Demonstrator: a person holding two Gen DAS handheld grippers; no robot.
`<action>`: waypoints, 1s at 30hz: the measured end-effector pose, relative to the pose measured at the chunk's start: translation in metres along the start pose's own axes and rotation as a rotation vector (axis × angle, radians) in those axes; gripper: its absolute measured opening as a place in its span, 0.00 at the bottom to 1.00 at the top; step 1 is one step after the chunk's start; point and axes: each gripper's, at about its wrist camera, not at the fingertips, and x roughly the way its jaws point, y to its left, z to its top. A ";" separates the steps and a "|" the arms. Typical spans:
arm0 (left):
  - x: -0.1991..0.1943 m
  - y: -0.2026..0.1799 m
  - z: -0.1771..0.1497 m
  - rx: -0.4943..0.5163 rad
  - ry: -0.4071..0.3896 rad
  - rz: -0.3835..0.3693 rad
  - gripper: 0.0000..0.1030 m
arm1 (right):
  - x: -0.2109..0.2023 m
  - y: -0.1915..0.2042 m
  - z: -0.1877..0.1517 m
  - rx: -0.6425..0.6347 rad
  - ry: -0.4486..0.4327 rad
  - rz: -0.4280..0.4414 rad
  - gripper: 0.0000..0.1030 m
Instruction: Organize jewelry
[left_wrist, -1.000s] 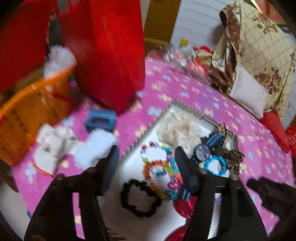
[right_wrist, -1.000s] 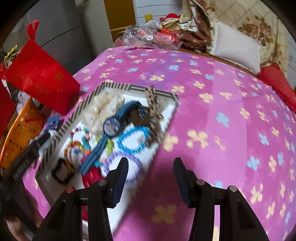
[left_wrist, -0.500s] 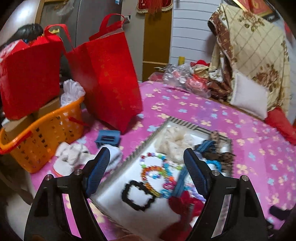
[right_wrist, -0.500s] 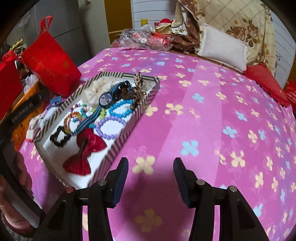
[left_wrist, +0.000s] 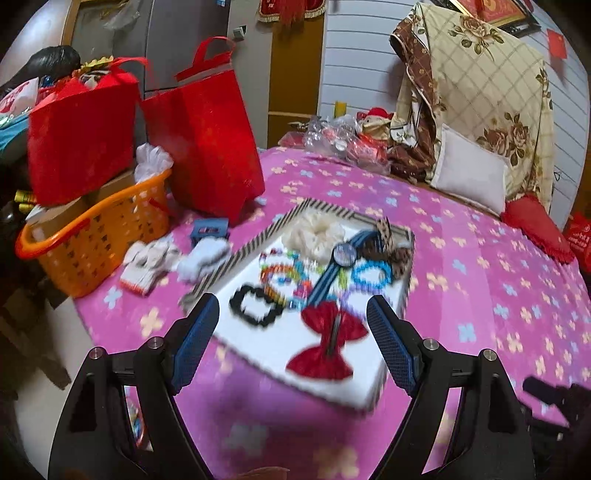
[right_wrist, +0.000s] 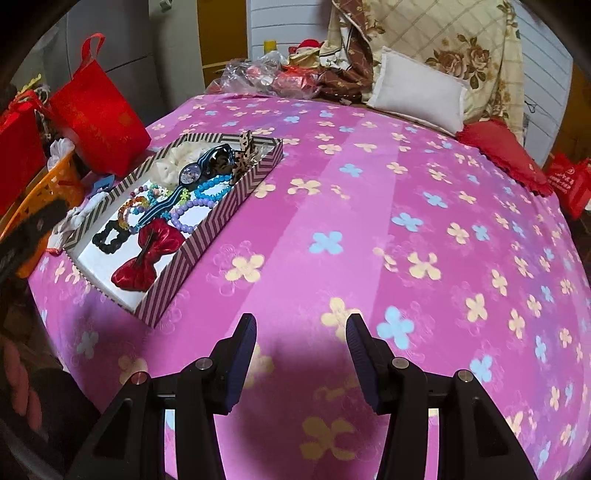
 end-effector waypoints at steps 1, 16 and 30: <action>-0.005 0.000 -0.004 0.003 0.005 0.005 0.80 | -0.003 -0.001 -0.002 0.003 -0.004 -0.001 0.47; -0.070 -0.005 -0.017 0.022 0.075 -0.092 0.87 | -0.049 0.003 -0.021 -0.009 -0.081 -0.018 0.47; -0.073 -0.020 -0.035 0.073 0.127 -0.069 0.87 | -0.053 -0.005 -0.035 0.001 -0.073 -0.035 0.47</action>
